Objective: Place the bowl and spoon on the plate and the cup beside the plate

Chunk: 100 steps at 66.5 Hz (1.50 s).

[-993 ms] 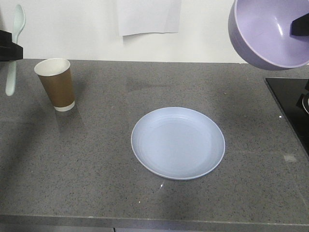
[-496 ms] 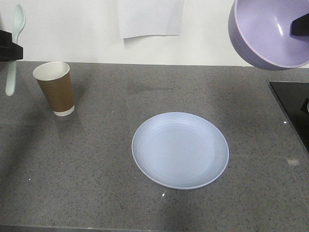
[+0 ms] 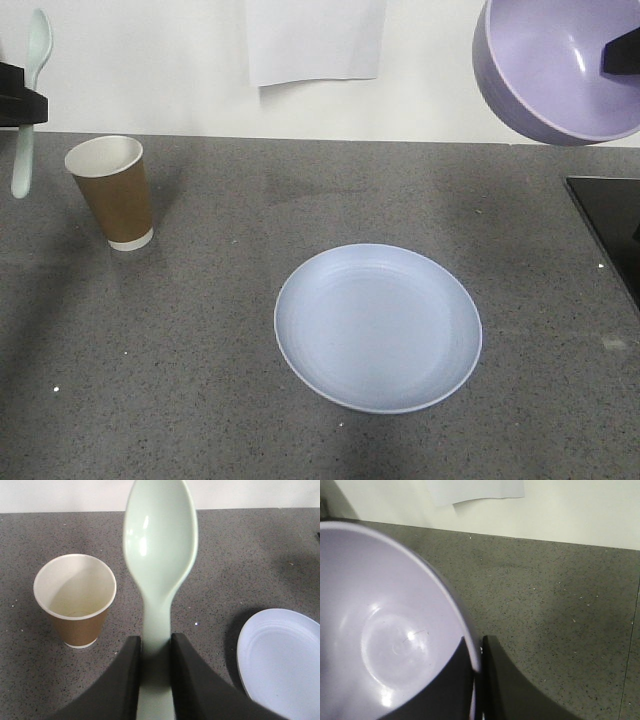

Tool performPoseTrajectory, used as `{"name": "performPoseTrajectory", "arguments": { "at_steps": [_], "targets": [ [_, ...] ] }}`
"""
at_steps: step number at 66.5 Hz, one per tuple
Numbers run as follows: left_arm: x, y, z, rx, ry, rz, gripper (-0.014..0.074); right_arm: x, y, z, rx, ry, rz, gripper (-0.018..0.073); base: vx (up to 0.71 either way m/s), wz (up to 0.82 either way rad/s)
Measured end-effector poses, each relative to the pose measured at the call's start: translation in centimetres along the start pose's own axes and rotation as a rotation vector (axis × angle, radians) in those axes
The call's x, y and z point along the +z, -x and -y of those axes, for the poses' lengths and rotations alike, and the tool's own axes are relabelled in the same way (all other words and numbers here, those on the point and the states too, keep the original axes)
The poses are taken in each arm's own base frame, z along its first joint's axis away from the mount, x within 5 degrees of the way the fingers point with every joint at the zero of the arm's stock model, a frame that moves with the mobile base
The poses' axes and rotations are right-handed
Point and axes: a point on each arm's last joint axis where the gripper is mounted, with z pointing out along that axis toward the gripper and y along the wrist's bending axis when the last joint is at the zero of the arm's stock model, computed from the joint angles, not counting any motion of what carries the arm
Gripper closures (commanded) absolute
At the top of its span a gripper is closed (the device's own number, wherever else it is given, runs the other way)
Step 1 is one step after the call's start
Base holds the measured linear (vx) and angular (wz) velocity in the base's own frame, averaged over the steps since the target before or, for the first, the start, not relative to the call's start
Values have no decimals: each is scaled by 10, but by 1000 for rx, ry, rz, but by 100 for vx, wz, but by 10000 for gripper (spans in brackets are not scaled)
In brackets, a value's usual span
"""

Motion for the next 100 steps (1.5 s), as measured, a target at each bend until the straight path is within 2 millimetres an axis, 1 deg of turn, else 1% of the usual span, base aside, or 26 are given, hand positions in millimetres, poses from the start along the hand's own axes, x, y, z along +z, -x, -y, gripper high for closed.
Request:
{"name": "performPoseTrajectory", "arguments": {
  "at_steps": [100],
  "targets": [
    [0, 0, 0, 0, 0, 0, 603, 0, 0, 0, 0, 0, 0, 566, 2, 0]
  ]
}}
